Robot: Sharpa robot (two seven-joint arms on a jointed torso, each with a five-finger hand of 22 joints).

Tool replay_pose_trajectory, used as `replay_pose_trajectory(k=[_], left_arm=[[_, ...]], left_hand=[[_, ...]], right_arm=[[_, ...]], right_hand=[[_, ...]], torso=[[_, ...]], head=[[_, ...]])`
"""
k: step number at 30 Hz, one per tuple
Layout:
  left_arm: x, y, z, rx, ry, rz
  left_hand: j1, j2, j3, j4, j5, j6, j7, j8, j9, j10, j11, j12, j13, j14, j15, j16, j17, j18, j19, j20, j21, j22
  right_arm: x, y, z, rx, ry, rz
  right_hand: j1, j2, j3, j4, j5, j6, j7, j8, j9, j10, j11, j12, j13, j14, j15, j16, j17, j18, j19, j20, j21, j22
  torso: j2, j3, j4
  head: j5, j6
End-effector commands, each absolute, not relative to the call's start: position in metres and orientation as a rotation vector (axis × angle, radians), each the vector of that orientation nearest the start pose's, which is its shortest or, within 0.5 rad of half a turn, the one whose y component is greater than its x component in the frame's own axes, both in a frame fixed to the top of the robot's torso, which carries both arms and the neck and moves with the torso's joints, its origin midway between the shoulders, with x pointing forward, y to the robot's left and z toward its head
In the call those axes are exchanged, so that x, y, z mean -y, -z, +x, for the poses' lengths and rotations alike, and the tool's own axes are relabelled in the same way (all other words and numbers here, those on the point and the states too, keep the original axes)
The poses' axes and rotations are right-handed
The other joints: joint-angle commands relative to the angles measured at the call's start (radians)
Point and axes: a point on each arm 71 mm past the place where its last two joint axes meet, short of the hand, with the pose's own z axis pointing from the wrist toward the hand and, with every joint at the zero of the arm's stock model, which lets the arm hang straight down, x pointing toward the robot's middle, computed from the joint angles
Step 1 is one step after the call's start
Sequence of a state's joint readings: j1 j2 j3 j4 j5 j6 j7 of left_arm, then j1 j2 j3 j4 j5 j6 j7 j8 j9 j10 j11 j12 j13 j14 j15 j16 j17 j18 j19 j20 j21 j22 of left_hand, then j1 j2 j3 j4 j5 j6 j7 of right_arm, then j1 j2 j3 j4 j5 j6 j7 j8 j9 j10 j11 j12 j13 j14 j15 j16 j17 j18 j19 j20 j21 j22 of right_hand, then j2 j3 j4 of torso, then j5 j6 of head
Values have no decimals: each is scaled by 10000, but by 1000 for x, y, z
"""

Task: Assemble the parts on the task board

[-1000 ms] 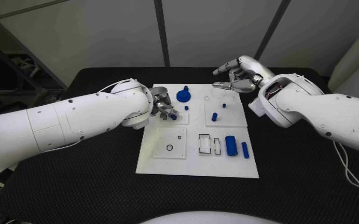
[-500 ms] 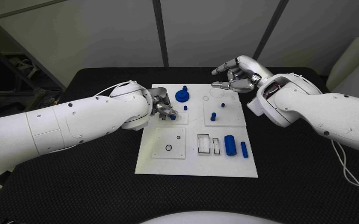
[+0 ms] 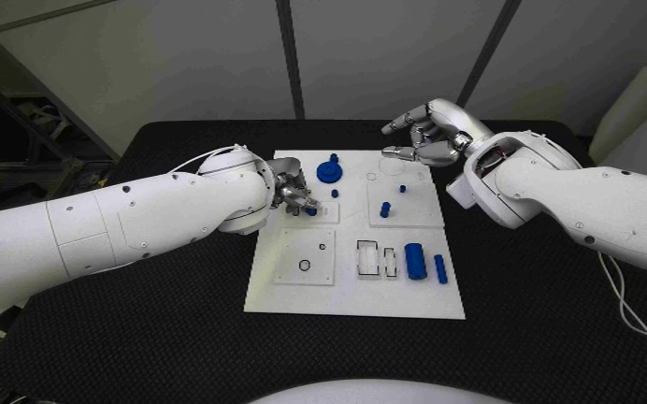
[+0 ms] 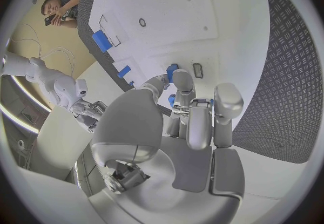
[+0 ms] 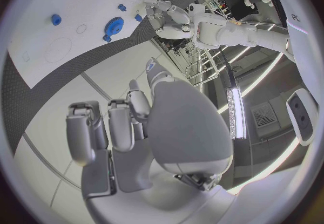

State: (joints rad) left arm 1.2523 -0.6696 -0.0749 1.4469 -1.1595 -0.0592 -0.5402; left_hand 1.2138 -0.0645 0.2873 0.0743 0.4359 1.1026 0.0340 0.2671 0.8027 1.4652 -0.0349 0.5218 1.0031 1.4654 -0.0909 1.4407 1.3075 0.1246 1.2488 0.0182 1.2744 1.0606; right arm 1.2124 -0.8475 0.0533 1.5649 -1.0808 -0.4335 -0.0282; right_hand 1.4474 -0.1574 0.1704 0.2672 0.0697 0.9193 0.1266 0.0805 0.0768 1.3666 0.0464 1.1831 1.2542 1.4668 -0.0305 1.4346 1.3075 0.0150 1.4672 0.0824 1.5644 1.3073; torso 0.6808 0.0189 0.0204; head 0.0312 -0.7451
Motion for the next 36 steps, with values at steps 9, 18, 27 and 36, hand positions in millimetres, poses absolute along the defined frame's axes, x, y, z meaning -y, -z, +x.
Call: replay_pose_trajectory(k=[9, 18, 27, 36], left_arm=[[-153, 209, 499, -21419, 4073, -1382], [-153, 210, 501, -21589, 4028, -1463], [-150, 212, 502, -21744, 3980, -1466], [-149, 212, 504, -21687, 3955, -1553]], left_hand=[[-185, -18, 2167, -2000, 51, 107, -10, 40, 57, 205, -52, 29, 20, 698, -54, 20, 1132, -150, 52, 4, 65, 19], [-750, -131, 2089, -1541, -707, 104, -144, 20, 242, 318, -128, 7, 124, 704, -96, 29, 1143, -160, 95, -28, 50, 83], [-1202, -274, 1692, -722, -2558, 257, -230, -63, 313, 325, -181, -123, 246, 715, -138, 53, 1167, -184, 178, -68, 48, 181], [-1339, -379, 1187, 219, -3835, 414, -225, -166, 332, 357, -176, -45, 465, 730, -139, 106, 1224, -186, 201, -73, 9, 204]], right_arm=[[195, 134, 493, -15321, -9290, 2074], [195, 134, 493, -15343, -9284, 2075], [196, 134, 493, -15300, -9262, 2100], [195, 134, 494, -15286, -9258, 2112]], right_hand=[[10, 59, 9, -49, 46, 63, -1, -6, -11, 17, -54, -6, -9, 472, -46, -53, 96, -150, 1036, -51, 64, 2635], [15, 73, 15, -61, 51, 77, -3, -11, -12, 16, -57, -10, -15, 476, -48, -48, 107, -150, 1036, -54, 64, 2635], [-26, 72, 0, -46, 44, 78, -1, -25, -17, 4, -54, -35, -37, 473, -48, -59, 92, -150, 1036, -56, 64, 2635], [-63, 68, -16, -31, 37, 80, 0, -35, -21, -6, -53, -55, -55, 470, -48, -71, 73, -150, 1036, -57, 64, 2635]], torso=[[-1, 7, -3], [3, 11, 1], [-5, 3, 1], [-2, 3, 6]], head=[[13, -11], [5, -26], [6, -46], [8, -47]])
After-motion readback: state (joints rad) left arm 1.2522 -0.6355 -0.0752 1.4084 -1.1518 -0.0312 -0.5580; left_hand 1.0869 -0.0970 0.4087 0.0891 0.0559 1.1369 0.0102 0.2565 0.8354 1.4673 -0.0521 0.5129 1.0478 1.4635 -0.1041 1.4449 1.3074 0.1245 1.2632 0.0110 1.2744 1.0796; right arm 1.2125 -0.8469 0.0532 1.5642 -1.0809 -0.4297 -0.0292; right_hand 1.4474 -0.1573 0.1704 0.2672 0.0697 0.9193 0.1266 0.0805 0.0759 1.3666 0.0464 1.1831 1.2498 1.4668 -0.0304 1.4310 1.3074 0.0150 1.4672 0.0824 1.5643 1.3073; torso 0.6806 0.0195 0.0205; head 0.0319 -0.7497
